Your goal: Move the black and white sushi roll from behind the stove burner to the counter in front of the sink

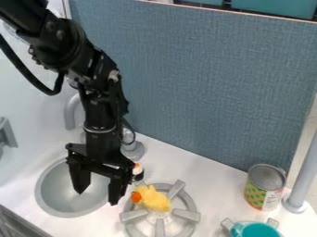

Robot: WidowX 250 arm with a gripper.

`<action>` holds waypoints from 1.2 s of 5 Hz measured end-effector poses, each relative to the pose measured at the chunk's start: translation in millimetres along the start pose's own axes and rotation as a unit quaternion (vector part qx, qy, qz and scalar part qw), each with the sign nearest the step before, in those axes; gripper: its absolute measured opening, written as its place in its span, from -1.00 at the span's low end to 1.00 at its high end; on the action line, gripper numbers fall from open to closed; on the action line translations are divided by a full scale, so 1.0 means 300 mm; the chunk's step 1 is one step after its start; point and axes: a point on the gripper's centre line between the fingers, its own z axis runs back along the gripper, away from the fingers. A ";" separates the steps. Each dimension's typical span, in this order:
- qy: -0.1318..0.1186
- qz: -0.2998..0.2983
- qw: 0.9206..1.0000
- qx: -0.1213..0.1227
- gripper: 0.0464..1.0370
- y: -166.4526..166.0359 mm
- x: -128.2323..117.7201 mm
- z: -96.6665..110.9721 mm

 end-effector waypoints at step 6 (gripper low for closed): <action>-0.090 0.137 0.986 -0.006 0.93 0.119 0.462 -0.094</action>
